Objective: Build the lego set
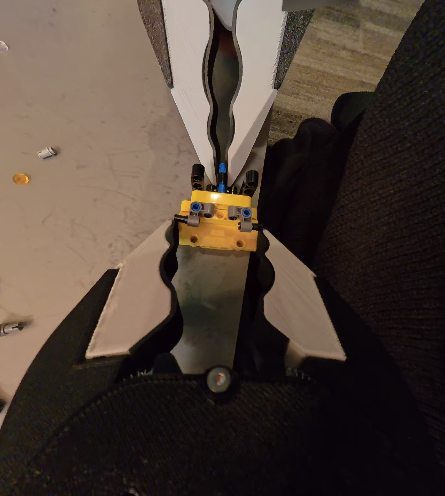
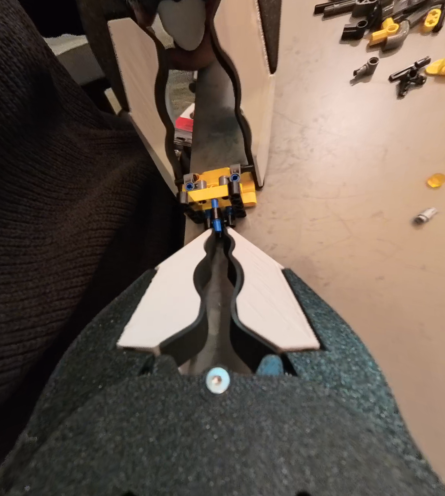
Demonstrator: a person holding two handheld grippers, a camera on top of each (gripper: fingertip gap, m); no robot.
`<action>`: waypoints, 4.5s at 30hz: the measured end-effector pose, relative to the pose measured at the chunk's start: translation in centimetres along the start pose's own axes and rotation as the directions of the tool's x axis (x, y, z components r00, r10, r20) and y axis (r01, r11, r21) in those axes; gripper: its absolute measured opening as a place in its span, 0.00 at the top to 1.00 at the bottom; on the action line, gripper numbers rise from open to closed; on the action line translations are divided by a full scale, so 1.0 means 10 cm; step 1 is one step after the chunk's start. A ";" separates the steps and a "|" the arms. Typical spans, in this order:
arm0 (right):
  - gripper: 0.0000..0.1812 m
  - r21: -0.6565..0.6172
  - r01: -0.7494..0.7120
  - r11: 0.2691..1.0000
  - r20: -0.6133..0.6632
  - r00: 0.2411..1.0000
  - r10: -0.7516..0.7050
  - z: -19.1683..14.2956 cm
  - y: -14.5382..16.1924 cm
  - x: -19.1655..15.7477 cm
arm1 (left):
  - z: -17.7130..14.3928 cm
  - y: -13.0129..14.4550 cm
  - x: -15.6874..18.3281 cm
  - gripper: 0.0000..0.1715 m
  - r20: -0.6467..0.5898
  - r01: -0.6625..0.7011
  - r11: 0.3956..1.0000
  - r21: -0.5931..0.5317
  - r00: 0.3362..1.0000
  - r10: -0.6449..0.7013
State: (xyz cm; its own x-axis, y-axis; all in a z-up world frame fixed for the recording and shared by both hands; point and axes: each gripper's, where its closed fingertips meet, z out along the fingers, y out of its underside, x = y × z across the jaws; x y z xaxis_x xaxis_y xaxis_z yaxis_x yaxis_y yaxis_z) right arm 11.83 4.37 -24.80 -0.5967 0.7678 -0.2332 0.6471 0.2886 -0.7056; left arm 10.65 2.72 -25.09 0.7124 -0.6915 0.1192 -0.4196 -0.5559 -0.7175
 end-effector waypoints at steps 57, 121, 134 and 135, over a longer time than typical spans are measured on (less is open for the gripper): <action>1.00 0.098 -0.235 0.967 -0.117 0.962 0.245 0.02 -0.02 0.02 | 0.02 0.01 -0.02 0.67 0.053 0.002 1.000 0.011 0.999 -0.003; 0.85 0.337 -0.329 0.882 -0.339 0.832 0.440 -0.30 -0.10 0.52 | -1.02 -0.62 -0.36 0.66 -0.473 0.540 0.575 0.615 0.836 -0.279; 0.80 0.567 0.340 0.750 -0.454 0.889 -0.060 -0.74 -1.04 -0.03 | -0.86 -0.69 -0.17 0.66 -0.698 0.688 0.612 0.390 0.655 -0.290; 0.84 0.569 0.357 0.741 -0.438 0.894 -0.094 -0.70 -1.08 -0.08 | -0.87 -0.72 -0.12 0.66 -0.733 0.699 0.614 0.367 0.624 -0.273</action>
State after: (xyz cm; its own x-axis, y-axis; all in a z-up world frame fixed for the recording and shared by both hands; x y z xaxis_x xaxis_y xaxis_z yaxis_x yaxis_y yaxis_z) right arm 8.62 4.64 -12.34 -0.3859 0.9101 0.1510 -0.0032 0.1623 -0.9867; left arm 7.93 3.53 -14.11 0.1468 -0.6175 0.7728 0.4465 -0.6557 -0.6088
